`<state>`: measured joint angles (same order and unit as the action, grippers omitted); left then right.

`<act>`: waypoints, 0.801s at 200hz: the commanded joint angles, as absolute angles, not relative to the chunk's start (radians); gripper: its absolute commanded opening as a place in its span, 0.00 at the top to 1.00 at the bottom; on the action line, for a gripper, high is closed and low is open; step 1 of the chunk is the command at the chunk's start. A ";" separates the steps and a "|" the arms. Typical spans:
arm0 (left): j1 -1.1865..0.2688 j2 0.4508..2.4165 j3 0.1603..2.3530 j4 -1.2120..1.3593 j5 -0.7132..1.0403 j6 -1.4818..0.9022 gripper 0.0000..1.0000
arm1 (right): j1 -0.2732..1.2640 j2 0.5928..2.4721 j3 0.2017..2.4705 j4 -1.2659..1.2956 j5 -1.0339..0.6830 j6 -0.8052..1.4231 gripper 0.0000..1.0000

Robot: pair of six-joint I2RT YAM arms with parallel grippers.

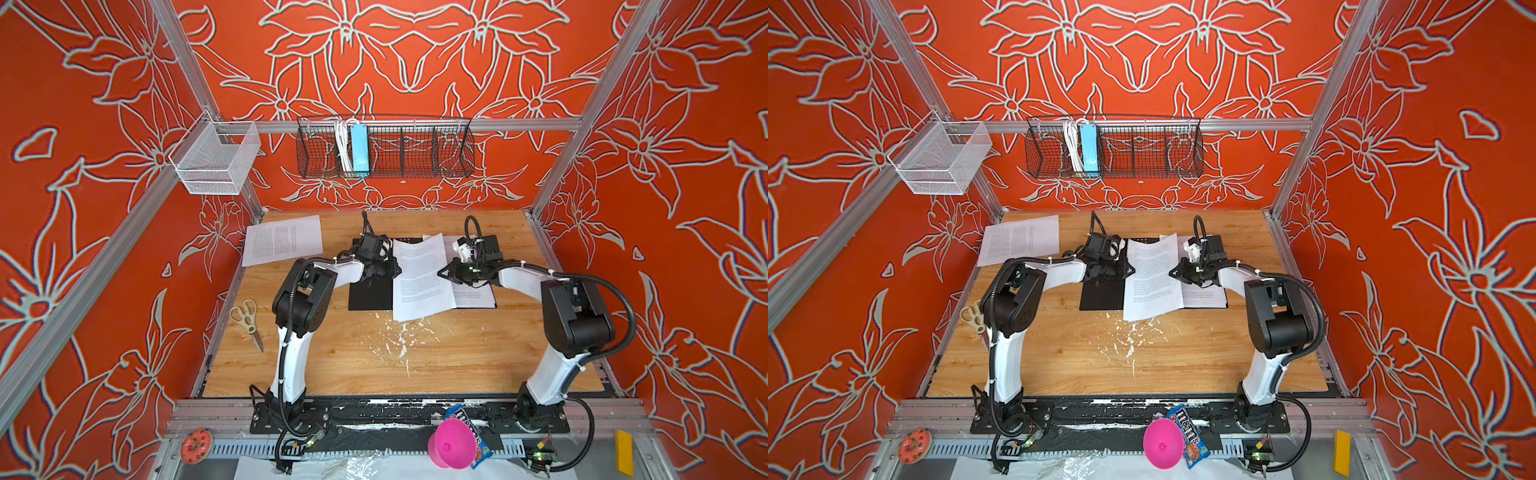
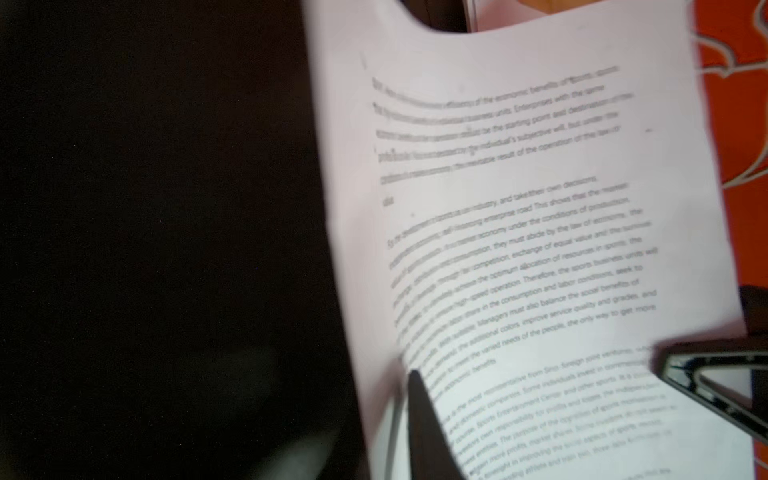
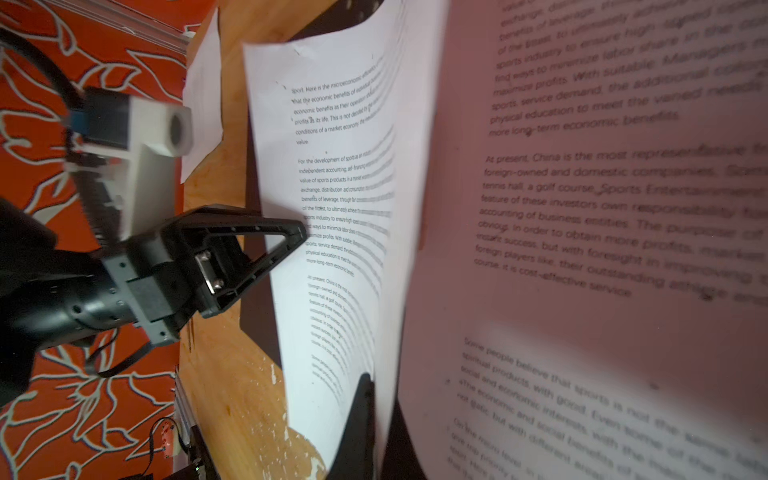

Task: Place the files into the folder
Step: 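Grasp the sheet edge with the right gripper while the left lowers it onto the stack, then hold the sheet down by the clip with the right gripper while the left withdraws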

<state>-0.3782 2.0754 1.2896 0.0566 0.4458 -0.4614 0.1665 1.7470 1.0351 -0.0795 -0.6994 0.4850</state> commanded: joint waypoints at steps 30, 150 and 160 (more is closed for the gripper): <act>-0.337 1.761 1.094 0.318 0.638 -0.522 0.02 | 0.020 1.602 1.143 -0.439 -0.570 0.370 1.00; -0.327 1.521 0.999 0.256 0.602 -0.451 0.02 | 0.021 1.804 1.377 -0.596 -0.307 0.100 1.00; -0.327 1.527 1.000 0.265 0.609 -0.458 0.02 | 0.022 1.814 1.380 -0.587 -0.307 0.098 1.00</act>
